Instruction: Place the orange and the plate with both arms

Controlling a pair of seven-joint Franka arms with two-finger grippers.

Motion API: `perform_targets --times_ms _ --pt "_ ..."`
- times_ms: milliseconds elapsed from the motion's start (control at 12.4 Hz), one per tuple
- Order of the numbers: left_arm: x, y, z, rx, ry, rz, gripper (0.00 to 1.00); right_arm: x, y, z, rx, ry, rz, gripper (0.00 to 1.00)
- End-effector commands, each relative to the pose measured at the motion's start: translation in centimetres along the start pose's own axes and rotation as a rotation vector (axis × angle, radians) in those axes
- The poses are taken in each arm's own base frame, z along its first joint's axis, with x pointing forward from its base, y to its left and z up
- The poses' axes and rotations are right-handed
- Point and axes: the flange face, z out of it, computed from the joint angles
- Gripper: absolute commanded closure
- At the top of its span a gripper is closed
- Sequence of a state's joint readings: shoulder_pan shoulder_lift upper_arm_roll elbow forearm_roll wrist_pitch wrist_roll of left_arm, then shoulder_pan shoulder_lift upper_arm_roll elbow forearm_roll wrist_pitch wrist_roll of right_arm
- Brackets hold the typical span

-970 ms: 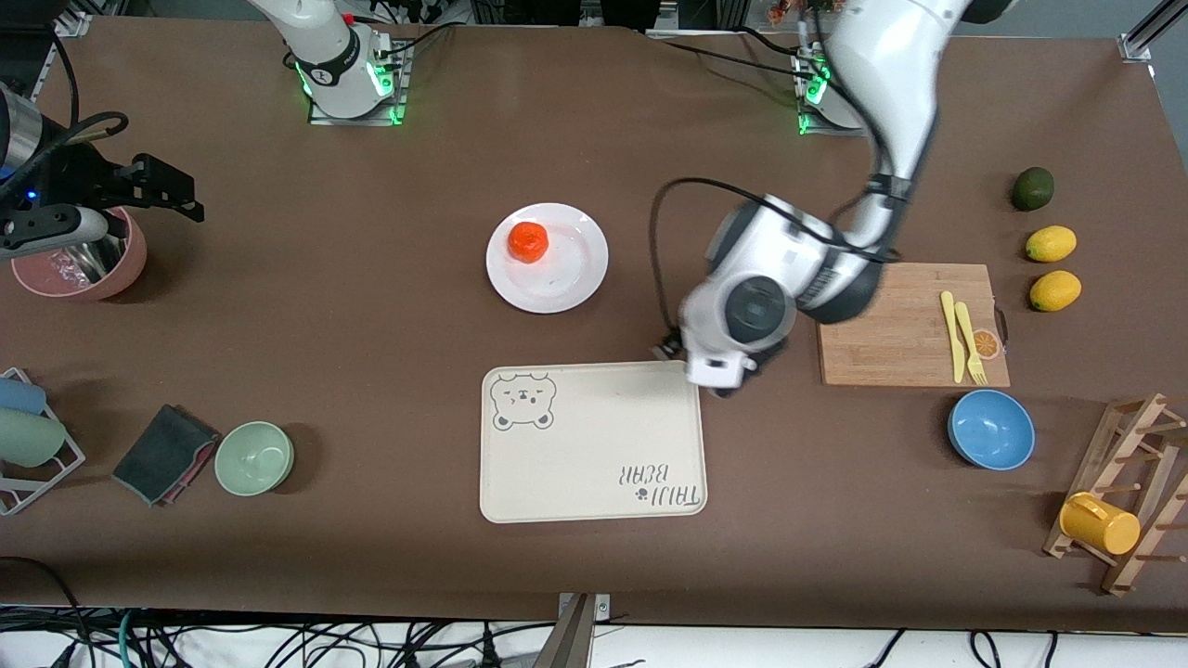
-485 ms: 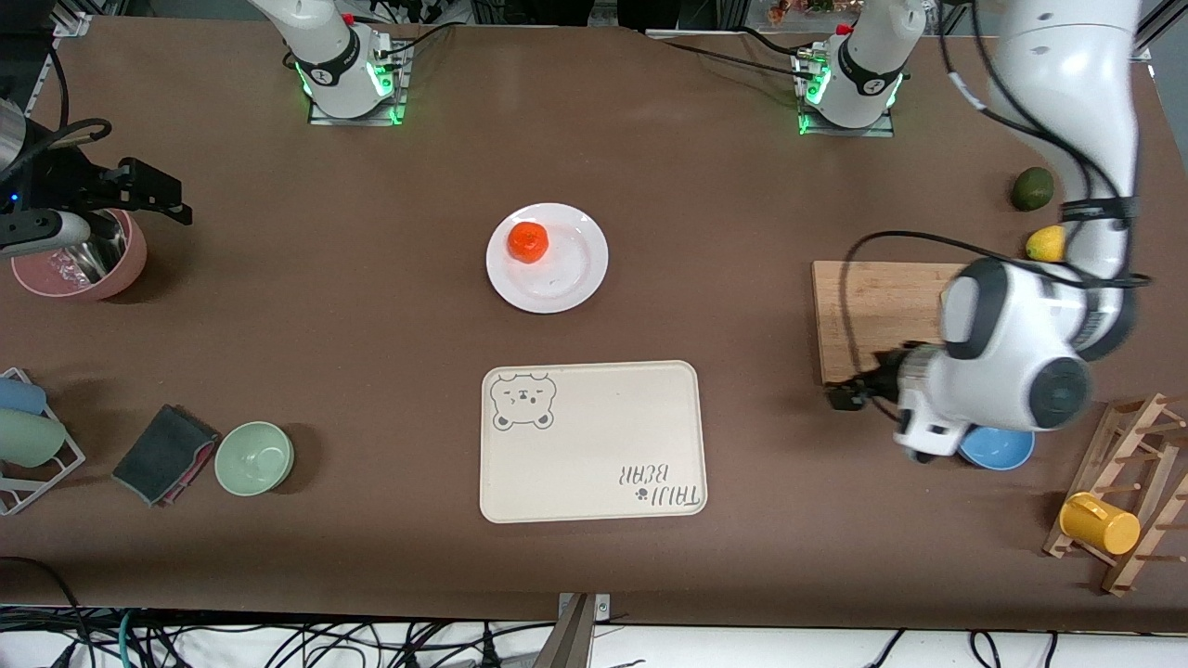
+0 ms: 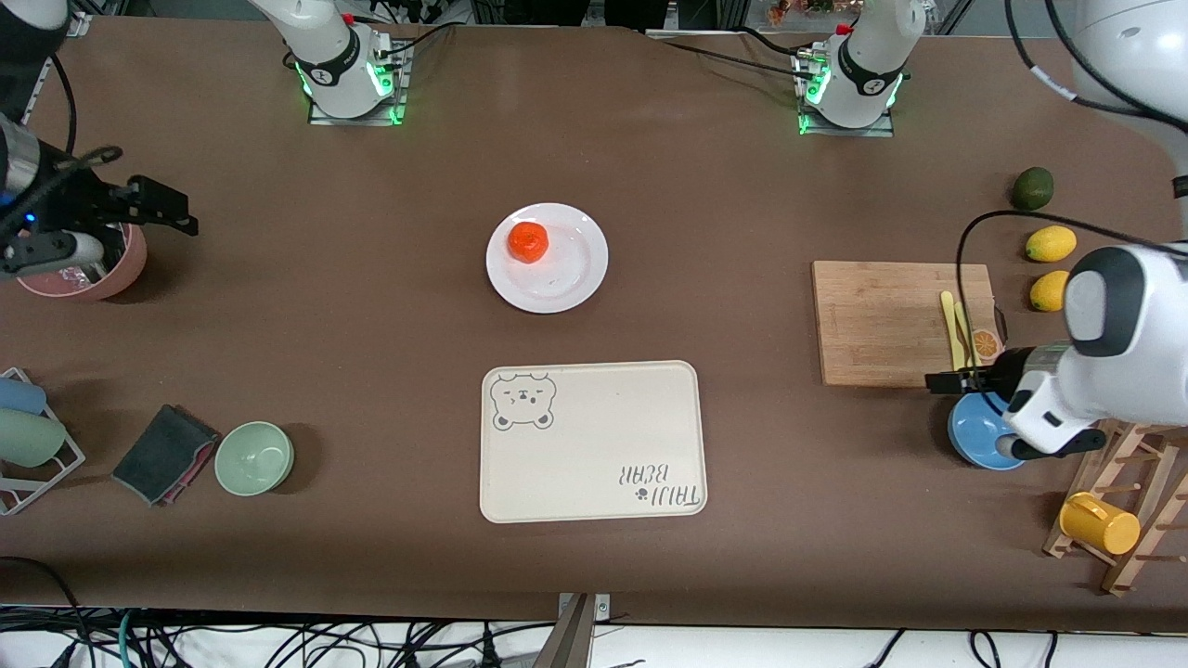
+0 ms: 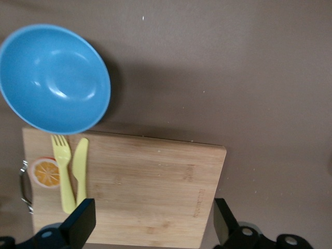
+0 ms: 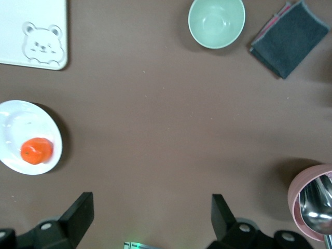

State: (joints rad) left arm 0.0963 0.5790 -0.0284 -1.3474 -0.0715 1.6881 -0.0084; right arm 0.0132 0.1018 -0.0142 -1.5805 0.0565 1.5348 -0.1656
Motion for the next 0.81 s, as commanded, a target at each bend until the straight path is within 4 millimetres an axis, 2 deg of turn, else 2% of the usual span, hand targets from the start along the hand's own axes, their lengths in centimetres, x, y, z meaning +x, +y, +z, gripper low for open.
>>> perform_targets --times_ms 0,162,323,404,566,647,728 --pt "-1.9 -1.7 -3.7 0.019 0.029 0.134 0.00 1.3 0.4 1.6 -0.012 -0.050 -0.008 0.00" --pt "-3.2 -1.6 -6.0 0.022 0.044 0.158 0.00 1.5 0.2 1.8 -0.010 -0.049 -0.026 0.00" --pt "-5.4 -0.6 -9.6 0.023 0.118 0.157 0.00 2.3 -0.5 3.4 0.000 -0.083 -0.044 0.00" --pt "-7.3 -0.3 -11.8 0.027 0.187 0.160 0.00 2.4 -0.4 3.8 0.008 -0.090 -0.069 0.00" --pt "-11.0 2.6 -13.1 0.069 0.292 0.203 0.00 3.3 -0.8 5.4 0.021 -0.113 -0.129 0.00" --pt "-13.6 3.2 -14.7 0.075 0.347 0.215 0.00 4.0 -2.5 6.2 0.042 -0.115 -0.146 0.00" --pt "-14.8 2.5 -16.1 0.075 0.369 0.208 0.00 4.7 -3.7 7.2 0.087 -0.114 -0.155 0.00"
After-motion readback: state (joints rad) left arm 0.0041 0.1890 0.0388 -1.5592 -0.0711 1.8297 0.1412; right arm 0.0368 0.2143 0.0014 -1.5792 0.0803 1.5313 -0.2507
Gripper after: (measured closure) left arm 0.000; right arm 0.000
